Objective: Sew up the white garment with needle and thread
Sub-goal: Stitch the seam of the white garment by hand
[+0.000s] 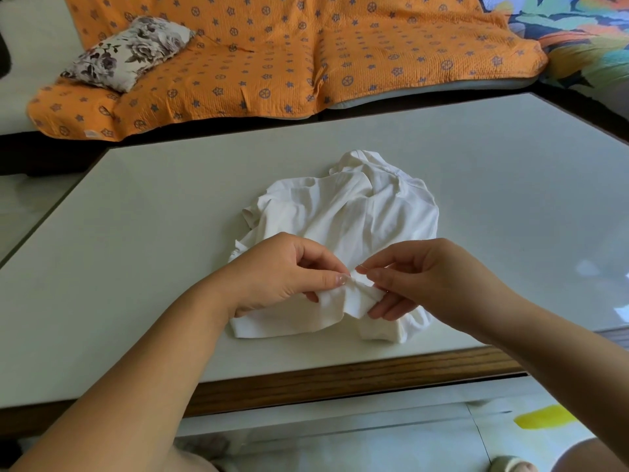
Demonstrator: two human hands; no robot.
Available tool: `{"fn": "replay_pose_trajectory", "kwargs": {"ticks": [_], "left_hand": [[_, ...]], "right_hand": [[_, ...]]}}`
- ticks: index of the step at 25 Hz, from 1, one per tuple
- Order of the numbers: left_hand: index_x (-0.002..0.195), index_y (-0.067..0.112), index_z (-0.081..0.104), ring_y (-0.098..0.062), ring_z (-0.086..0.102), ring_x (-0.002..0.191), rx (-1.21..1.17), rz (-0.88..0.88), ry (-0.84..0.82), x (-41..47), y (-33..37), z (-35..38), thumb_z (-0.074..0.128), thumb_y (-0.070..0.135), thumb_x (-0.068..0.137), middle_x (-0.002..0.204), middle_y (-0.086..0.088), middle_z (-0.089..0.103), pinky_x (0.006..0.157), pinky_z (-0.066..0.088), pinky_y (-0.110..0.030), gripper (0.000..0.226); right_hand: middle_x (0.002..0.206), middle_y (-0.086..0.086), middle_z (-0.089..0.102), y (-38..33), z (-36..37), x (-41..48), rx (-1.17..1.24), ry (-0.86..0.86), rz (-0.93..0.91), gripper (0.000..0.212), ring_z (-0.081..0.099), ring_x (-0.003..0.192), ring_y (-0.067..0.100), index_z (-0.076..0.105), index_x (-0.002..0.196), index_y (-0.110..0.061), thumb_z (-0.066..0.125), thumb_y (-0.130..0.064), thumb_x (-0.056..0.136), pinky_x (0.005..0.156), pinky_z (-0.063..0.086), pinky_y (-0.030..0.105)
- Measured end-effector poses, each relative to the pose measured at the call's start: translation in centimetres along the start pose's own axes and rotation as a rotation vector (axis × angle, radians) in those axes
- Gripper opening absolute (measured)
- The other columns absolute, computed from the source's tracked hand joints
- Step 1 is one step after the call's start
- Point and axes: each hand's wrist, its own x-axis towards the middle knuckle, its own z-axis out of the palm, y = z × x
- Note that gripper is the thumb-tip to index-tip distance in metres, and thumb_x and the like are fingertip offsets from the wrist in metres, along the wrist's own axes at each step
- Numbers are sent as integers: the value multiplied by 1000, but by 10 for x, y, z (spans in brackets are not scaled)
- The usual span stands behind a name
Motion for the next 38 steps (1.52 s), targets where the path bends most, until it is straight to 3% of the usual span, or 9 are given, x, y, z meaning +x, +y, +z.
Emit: {"fn": "replay_pose_trajectory", "kwargs": {"ticks": [3,13,28,33,38], "left_hand": [[89,23,79,-12,67,80,22,6,-12,0,-1,0,73,17,85,83,3,75,76,57,-25,9],[86,24,77,-8,66,78,53,25,-20,-3,2,1,72,15,87,82,6,74,76,55,-23,10],[87,20,76,-3,65,76,-13,42,-39,-2,3,2,71,13,86,78,7,72,69,51,-18,9],[85,18,74,-4,65,77,-81,34,-36,-2,1,4,72,11,84,79,5,72,67,52,-19,6],[86,15,73,-4,65,75,-104,18,-22,0,1,6,72,12,84,77,5,71,66,53,-19,4]], "right_hand": [[68,7,75,1,0,0,-82,-29,-8,10,74,67,20,75,95,-22,65,-21,93,73,61,30],[68,-3,75,2,1,-2,-199,-66,-48,15,73,65,10,74,89,-28,62,-20,94,70,56,16],[69,3,75,9,5,-1,-137,-37,-98,13,74,68,19,74,93,-26,62,-22,94,80,60,38],[69,7,73,10,10,0,-100,3,-82,10,73,64,27,74,86,-33,65,-31,90,76,59,51],[64,7,70,10,11,0,-89,10,-61,9,72,62,29,72,86,-32,65,-30,91,70,60,51]]}}
